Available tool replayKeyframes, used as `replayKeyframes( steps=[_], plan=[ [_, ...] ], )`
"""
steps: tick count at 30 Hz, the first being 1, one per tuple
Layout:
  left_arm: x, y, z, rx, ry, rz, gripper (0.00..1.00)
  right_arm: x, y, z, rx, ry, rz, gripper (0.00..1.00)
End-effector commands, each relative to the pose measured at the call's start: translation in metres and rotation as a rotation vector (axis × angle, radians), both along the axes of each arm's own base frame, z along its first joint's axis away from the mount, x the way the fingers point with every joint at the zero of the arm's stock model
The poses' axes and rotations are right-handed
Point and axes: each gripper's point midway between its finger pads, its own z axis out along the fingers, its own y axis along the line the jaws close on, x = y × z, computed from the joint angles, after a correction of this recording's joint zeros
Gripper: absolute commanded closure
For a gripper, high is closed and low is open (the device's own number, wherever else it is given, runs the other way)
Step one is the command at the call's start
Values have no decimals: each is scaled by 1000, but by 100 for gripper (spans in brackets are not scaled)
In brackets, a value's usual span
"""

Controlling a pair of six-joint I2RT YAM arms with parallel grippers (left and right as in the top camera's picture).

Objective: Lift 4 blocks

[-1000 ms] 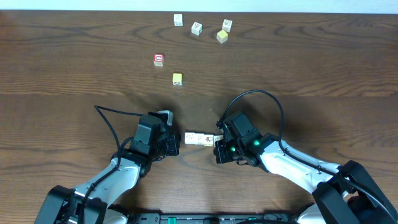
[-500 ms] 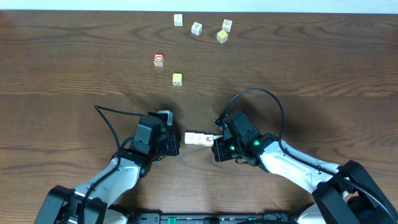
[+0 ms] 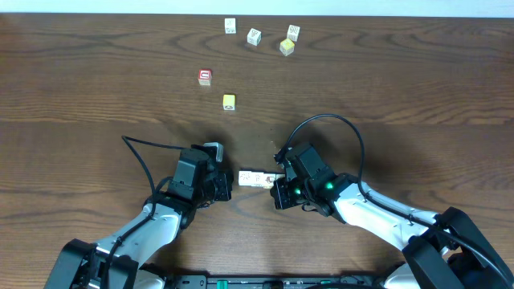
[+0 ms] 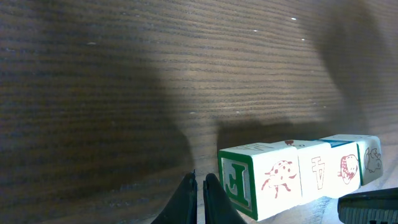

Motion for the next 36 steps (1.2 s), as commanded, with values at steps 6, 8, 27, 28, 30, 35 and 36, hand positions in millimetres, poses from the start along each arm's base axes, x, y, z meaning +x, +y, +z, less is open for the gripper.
replayKeyframes(
  steps=[6, 8, 27, 28, 30, 35, 36],
  plan=[
    [1, 1, -1, 11, 1, 7, 93, -3, -1, -5, -11, -6, 19, 99],
    [1, 1, -1, 11, 1, 7, 93, -2, 0, -5, -9, -9, 19, 99],
    [1, 1, -1, 11, 0, 8, 93, 3, -1, -4, -16, -38, 14, 99],
    [1, 1, -1, 11, 0, 8, 93, 3, -1, -4, -16, -39, 17, 99],
    [1, 1, -1, 11, 0, 8, 93, 3, -1, -4, -16, -39, 17, 99],
    [1, 1, -1, 11, 0, 8, 93, 2, -1, -4, -14, -33, 20, 99],
    [1, 1, -1, 11, 0, 8, 93, 1, -1, -4, -14, -28, 22, 99]
  ],
)
